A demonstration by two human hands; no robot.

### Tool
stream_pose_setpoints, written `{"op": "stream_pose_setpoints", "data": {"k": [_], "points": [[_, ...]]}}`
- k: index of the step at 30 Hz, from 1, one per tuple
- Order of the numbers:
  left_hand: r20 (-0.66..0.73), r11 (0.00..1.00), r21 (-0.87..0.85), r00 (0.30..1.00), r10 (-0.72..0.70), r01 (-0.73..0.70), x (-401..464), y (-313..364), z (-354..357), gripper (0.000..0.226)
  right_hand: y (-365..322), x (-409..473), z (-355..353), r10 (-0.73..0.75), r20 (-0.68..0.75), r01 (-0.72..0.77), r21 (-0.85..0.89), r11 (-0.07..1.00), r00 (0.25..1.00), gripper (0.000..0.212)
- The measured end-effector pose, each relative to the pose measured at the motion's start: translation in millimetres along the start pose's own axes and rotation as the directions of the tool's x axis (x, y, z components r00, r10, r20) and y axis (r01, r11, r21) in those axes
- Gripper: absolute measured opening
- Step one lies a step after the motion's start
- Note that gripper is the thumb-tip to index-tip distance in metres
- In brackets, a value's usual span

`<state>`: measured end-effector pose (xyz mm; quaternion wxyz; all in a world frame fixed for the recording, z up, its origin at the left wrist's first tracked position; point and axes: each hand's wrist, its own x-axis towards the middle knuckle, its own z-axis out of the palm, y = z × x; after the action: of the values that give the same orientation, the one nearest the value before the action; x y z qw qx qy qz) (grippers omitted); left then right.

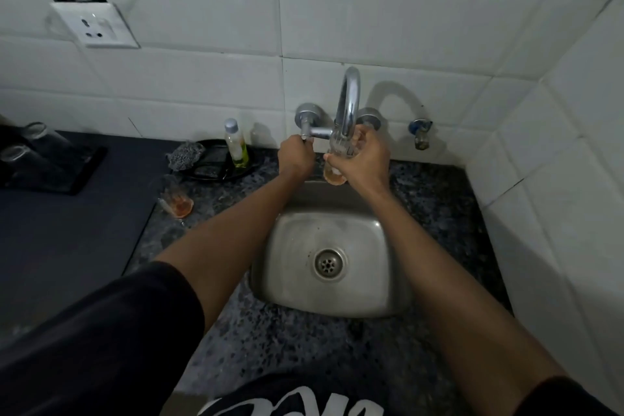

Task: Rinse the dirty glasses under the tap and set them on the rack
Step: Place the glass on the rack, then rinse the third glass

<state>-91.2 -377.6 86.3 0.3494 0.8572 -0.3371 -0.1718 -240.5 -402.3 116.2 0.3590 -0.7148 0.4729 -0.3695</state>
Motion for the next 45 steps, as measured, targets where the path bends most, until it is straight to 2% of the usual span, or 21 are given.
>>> {"op": "stream_pose_setpoints", "data": {"k": [5,14,25,28,29,30,31,32,33,34,36,37,39,40,41,43,45], "points": [[-0.012,0.987,-0.147,0.997,-0.07,0.068,2.3,-7.4,0.6,0.043,4.2,3.1,4.8,-0.013,-0.016,0.013,0.007,1.0,1.0,0.072],[-0.033,0.962,-0.262,0.995,-0.091,0.079,-3.9,-11.3,2.6,0.05,-0.3,-2.5,2.8,-0.06,-0.019,0.06,0.001,0.998,0.998,0.058],[-0.021,0.965,-0.232,0.991,-0.134,0.126,-8.4,-5.8,6.8,0.046,0.9,-3.3,-1.4,-0.071,-0.046,0.072,0.01,0.997,0.996,0.067],[0.043,0.939,-0.301,0.986,-0.16,0.165,-7.7,-6.5,8.0,0.047,0.0,-4.9,-2.2,-0.073,-0.043,0.073,0.014,0.997,0.996,0.067],[0.101,0.911,-0.337,0.971,-0.216,0.238,-6.7,-6.8,9.1,0.051,0.2,-5.3,-2.2,-0.075,-0.039,0.076,0.018,0.997,0.996,0.068],[0.231,0.838,-0.4,0.925,-0.301,0.372,-3.5,-10.0,13.6,0.057,-0.4,-6.7,-2.3,-0.076,-0.034,0.077,0.02,0.997,0.997,0.068],[0.424,0.695,-0.468,0.829,-0.365,0.546,-4.0,-12.0,17.1,0.065,0.3,-8.5,-2.3,-0.082,-0.026,0.082,0.023,0.996,0.996,0.067],[0.596,0.565,-0.479,0.721,-0.353,0.672,-8.9,-12.9,19.4,0.069,0.7,-11.1,-2.5,-0.095,-0.016,0.096,0.024,0.995,0.995,0.066],[0.707,0.485,-0.467,0.642,-0.297,0.739,-18.1,-10.5,18.2,0.067,0.2,-14.4,-3.2,-0.118,0.0,0.118,0.025,0.993,0.993,0.063],[0.779,0.407,-0.48,0.591,-0.208,0.777,-26.2,-7.2,16.0,0.06,0.6,-17.9,-3.7,-0.142,0.023,0.142,0.015,0.99,0.99,0.06],[0.812,0.254,-0.551,0.581,-0.056,0.795,-37.9,-2.0,12.7,0.047,2.5,-24.2,-6.2,-0.217,0.106,0.221,-0.025,0.975,0.97,0.06],[0.809,0.194,-0.578,0.587,0.009,0.793,-41.2,0.4,11.3,0.045,3.6,-26.6,-8.9,-0.26,0.167,0.274,-0.069,0.959,0.951,0.067],[0.777,0.091,-0.629,0.627,0.048,0.772,-44.5,2.8,10.0,0.046,7.4,-30.1,-16.8,-0.323,0.288,0.38,-0.172,0.909,0.902,0.083],[0.765,0.074,-0.643,0.642,0.047,0.762,-43.4,2.8,8.1,0.048,7.6,-32.5,-22.1,-0.376,0.314,0.451,-0.217,0.866,0.872,0.082],[0.756,0.066,-0.655,0.653,0.048,0.753,-43.1,3.6,6.4,0.05,9.8,-34.6,-25.9,-0.456,0.313,0.537,-0.26,0.802,0.833,0.075],[0.752,0.053,-0.659,0.655,0.076,0.75,-41.3,3.9,8.7,0.055,16.8,-39.1,-30.1,-0.628,0.33,0.709,-0.358,0.608,0.705,0.05],[0.736,0.068,-0.677,0.672,0.077,0.733,-41.3,7.0,8.6,0.057,25.5,-40.7,-32.1,-0.676,0.429,0.797,-0.394,0.457,0.599,0.037]]}}
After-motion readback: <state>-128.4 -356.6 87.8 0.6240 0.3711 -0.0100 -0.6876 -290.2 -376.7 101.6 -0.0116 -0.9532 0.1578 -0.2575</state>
